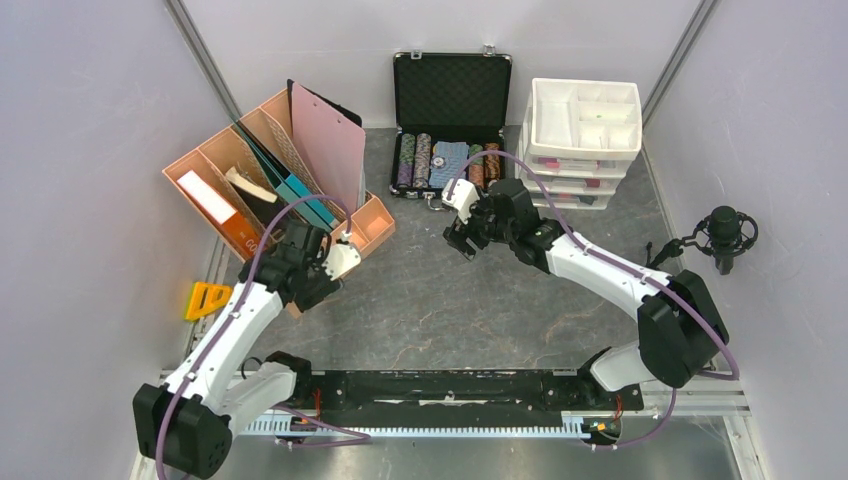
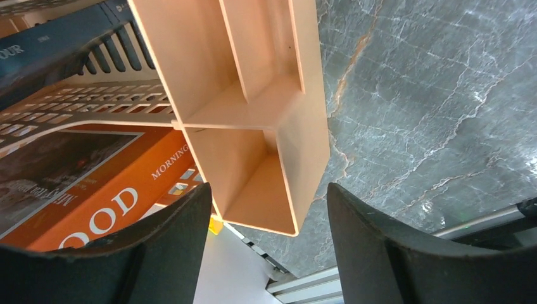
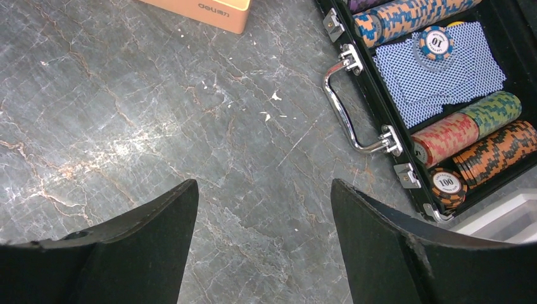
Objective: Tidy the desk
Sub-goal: Move the storage box to the center of the board.
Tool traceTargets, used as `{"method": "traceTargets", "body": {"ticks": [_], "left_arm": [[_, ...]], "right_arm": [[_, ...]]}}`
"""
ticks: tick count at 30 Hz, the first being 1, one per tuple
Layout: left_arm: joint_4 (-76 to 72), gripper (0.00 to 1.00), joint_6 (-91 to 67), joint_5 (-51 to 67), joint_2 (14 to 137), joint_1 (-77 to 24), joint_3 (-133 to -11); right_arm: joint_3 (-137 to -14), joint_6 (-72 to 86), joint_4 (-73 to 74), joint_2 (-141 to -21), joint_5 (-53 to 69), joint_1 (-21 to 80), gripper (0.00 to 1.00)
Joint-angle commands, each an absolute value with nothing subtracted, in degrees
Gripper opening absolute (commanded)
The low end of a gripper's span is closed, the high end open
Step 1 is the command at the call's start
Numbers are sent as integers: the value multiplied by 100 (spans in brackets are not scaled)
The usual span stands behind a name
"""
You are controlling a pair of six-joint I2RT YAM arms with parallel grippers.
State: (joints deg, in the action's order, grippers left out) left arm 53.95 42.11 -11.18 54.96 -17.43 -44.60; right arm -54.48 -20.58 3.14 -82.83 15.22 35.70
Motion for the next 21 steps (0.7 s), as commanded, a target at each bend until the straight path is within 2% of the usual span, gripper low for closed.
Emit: {"method": "traceTargets", "body": {"ticks": [1, 6, 11, 17, 21], "left_arm": [[5133, 70, 4658, -1294, 5594, -1758, -4271], [5249, 56, 4918, -1244, 5826, -1758, -4119], [4998, 38, 5462, -1690, 6197, -1758, -3971], [4329, 13, 6706, -2335, 6394, -1752, -3764], [3924, 5, 7492, -2442, 6432, -1749, -3580]], "right_arm": [[-5381, -1942, 212, -8123, 1644, 3541, 82], [-5254, -1936, 206, -7987, 1596, 3521, 82], [-5177, -1896, 166, -7928, 1591, 3489, 82], [-5112, -1878, 162, -7891, 1586, 3472, 81], [-5017, -1907, 165, -7823, 1557, 3441, 81]]}}
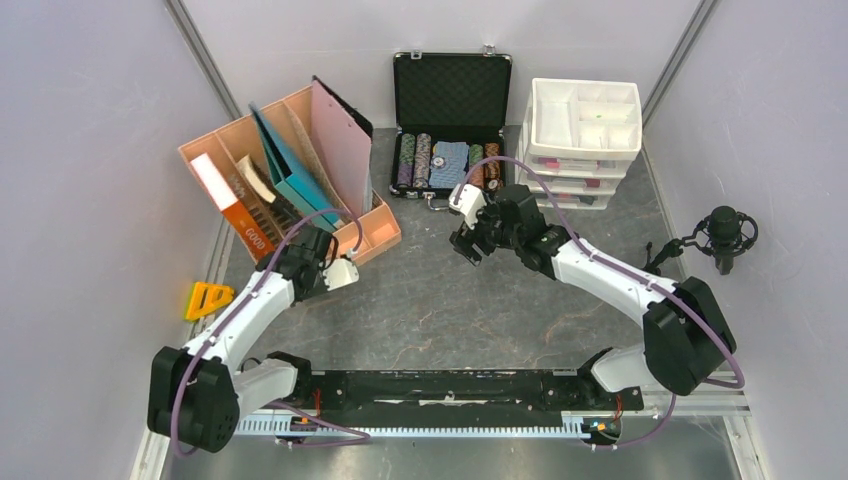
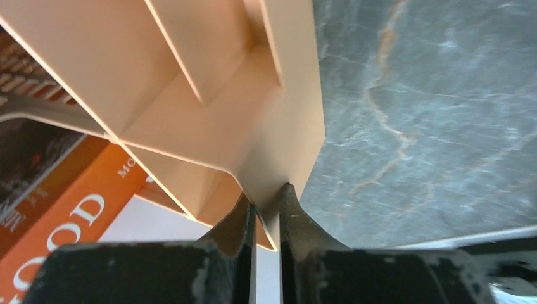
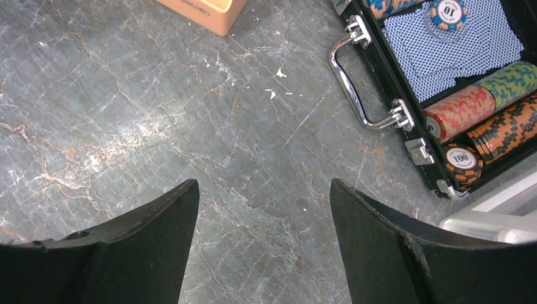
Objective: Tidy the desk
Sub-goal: Move the storage box to the center of the board.
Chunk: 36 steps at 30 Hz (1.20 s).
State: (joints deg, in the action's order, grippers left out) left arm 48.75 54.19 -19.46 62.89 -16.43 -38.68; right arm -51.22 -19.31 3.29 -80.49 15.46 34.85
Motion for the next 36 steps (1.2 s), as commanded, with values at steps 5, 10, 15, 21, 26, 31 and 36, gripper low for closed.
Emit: {"method": "traceTargets", "body": {"ticks": [5, 10, 15, 21, 26, 31, 36], "left_arm": [[3503, 2, 8085, -2681, 6645, -1700, -3502], [3615, 2, 8009, -2813, 7273, -1233, -4080], [3408, 2, 8159, -2903, 7793, -715, -4517], [3050, 2, 8266, -2947, 8534, -66, -5009], [3348, 2, 7770, -2824, 8950, 214, -5583], [3576, 3, 7238, -2679, 9060, 204, -5784], [3806, 25, 6897, -2409, 8706, 219, -5747]], "right_arm": [[-4938, -1923, 172, -7764, 1547, 3403, 81], [-4861, -1960, 173, -7700, 1556, 3357, 81], [-4852, -1958, 174, -7721, 1608, 3318, 81], [-4843, -1969, 173, -7718, 1643, 3278, 81], [-4882, -2052, 272, -7709, 1611, 3205, 81], [-4975, -2040, 399, -7672, 1653, 3090, 81], [-5118, -2038, 660, -7525, 1633, 2967, 84]]}}
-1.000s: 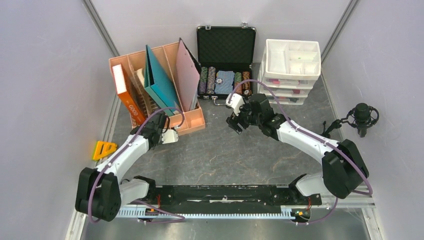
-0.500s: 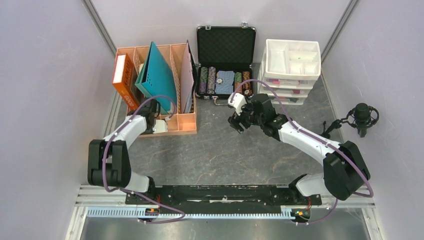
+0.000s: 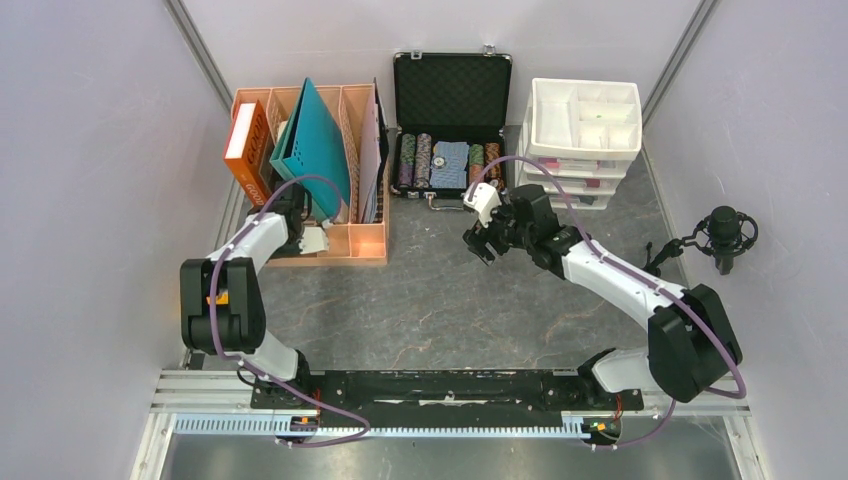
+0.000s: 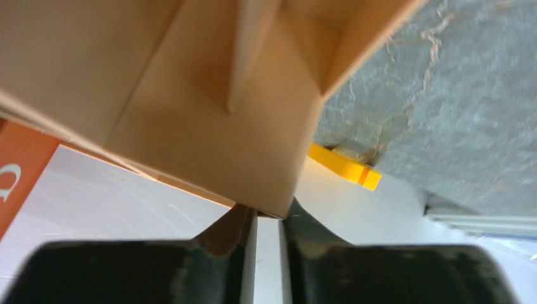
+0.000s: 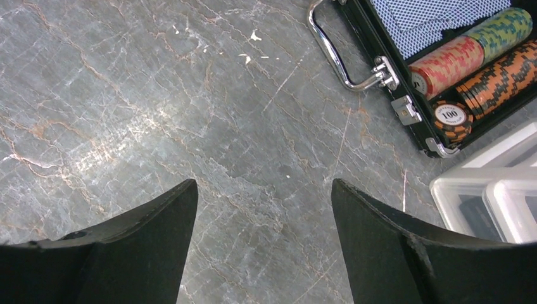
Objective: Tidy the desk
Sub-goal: Move the storage box to the center of the board.
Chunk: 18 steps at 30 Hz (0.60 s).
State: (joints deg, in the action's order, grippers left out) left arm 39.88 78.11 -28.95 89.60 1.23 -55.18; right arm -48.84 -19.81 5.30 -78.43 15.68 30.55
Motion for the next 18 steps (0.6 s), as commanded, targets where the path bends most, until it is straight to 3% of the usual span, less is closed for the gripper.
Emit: {"method": "traceTargets", "body": {"ticks": [1, 8, 12, 18], "left_arm": [[3850, 29, 6817, -2303, 8545, 214, -5752], [4327, 65, 5959, -1673, 7214, 219, -5835], [4584, 96, 5119, -1027, 6217, 216, -5753], [4267, 100, 3076, 473, 4616, 220, -5274]], "right_arm": [[-5144, -2039, 728, -7465, 1599, 2949, 84], [-5196, -2074, 1227, -6916, 1170, 2767, 91], [-5111, -1968, 1461, -6543, 963, 2564, 95], [-4808, -1687, 1438, -5713, 572, 2174, 98]]}}
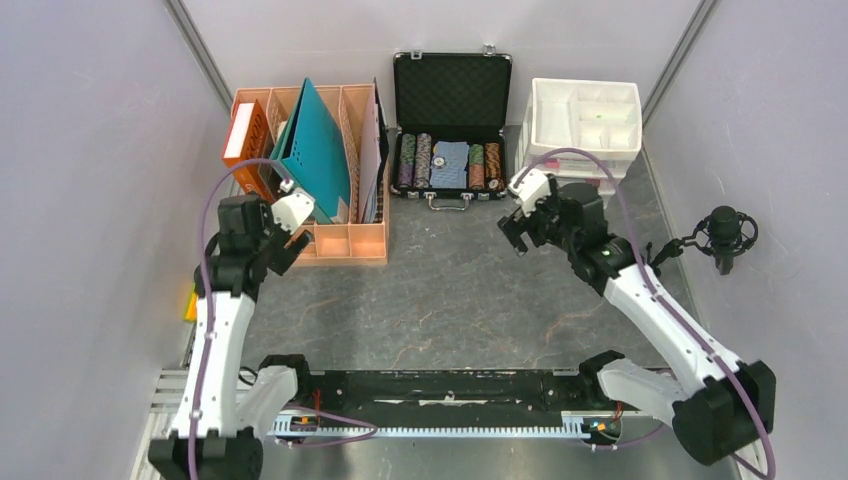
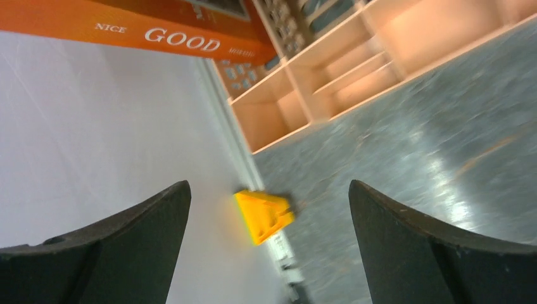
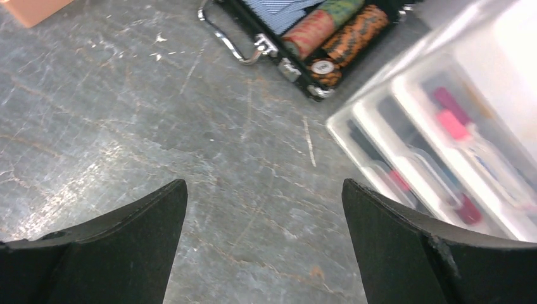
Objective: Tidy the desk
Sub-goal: Move the storage box to the center of the board, then reset both arms
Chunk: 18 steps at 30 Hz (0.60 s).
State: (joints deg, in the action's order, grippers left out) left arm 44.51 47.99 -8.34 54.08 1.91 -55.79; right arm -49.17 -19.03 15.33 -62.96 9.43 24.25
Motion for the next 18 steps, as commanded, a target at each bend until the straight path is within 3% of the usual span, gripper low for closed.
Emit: {"method": "traceTargets", "body": {"ticks": [1, 9, 18], "left_arm": [[4097, 100, 2823, 617, 4295, 220, -5115], [3776, 100, 1516, 839, 2832, 218, -4567], [3867, 100, 617, 991, 2170, 213, -4610]], "right_arm": [[-4757, -1647, 1419, -5533, 479, 2078, 98], [-4293, -1574, 1610, -4401, -334, 1846, 98], [-3437, -1541, 1555, -3128, -1555, 1620, 98]]}}
